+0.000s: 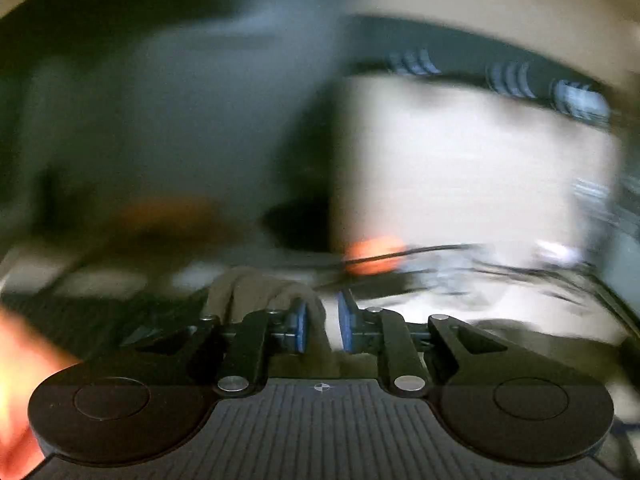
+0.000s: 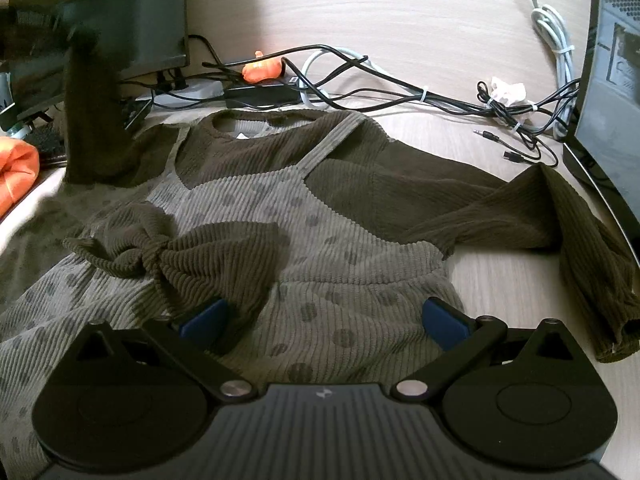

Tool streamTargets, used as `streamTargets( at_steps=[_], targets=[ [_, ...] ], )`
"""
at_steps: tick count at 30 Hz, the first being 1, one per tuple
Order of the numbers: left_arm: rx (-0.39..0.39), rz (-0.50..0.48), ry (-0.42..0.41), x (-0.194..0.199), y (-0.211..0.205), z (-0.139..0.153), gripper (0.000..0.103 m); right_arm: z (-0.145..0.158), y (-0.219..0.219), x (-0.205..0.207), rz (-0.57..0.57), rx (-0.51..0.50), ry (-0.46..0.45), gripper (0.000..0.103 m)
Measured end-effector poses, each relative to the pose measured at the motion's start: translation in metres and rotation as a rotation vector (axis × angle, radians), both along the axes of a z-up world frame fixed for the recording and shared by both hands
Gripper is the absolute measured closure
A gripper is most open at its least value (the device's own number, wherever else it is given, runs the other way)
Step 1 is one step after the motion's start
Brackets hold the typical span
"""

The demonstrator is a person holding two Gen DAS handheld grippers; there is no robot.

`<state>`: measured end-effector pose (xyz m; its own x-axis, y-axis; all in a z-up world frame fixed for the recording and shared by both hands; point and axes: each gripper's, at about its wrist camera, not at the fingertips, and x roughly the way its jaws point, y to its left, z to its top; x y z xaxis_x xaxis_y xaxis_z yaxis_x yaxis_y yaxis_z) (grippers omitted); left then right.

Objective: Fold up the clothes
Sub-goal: 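Grasp a dress sleeve cuff with the left gripper and lift it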

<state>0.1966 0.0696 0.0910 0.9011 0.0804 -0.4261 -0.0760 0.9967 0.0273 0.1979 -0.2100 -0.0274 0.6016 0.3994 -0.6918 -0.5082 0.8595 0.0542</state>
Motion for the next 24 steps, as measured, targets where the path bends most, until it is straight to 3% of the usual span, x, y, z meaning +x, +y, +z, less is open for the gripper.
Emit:
streamTargets(
  at_steps=[1, 3, 4, 5, 7, 10, 12, 16, 17, 20, 22, 24],
  targets=[
    [0.042, -0.102, -0.001, -0.001, -0.022, 0.003, 0.078, 0.000, 0.000, 0.000, 0.003, 0.001, -0.001, 0.000],
    [0.093, -0.263, 0.053, -0.004, -0.056, -0.009, 0.054, 0.001, -0.001, 0.002, 0.013, 0.003, 0.008, 0.000],
    [0.111, -0.297, 0.082, -0.008, -0.065, -0.017, 0.040, 0.002, -0.002, 0.003, 0.022, 0.004, 0.017, 0.000],
    [0.128, -0.327, 0.111, -0.011, -0.073, -0.025, 0.035, 0.005, -0.004, 0.006, 0.029, 0.017, 0.040, 0.000],
    [0.167, -0.345, 0.165, -0.019, -0.079, -0.039, 0.031, 0.013, -0.012, 0.011, 0.024, 0.058, 0.076, 0.000],
    [0.211, -0.338, 0.228, -0.028, -0.078, -0.054, 0.019, 0.046, -0.026, 0.006, -0.010, 0.122, -0.020, 0.000],
    [0.225, -0.302, 0.254, -0.024, -0.072, -0.060, 0.017, 0.069, -0.026, 0.003, -0.001, 0.141, -0.103, 0.000],
    [0.240, -0.210, 0.302, -0.010, -0.056, -0.070, 0.014, 0.084, -0.003, 0.019, 0.060, 0.172, -0.140, 0.000],
    [0.228, -0.201, 0.312, -0.007, -0.053, -0.073, 0.015, 0.082, 0.008, 0.027, 0.081, 0.170, -0.129, 0.004],
    [0.099, -0.243, 0.345, 0.012, -0.046, -0.073, 0.027, 0.078, 0.033, 0.051, 0.116, 0.189, -0.054, 0.064],
    [-0.036, -0.265, 0.361, 0.022, -0.037, -0.070, 0.040, 0.078, 0.046, 0.066, 0.127, 0.211, 0.011, 0.067],
    [-0.175, -0.243, 0.365, 0.033, -0.025, -0.067, 0.039, 0.085, 0.038, 0.066, 0.087, 0.242, -0.014, 0.066]
  ],
)
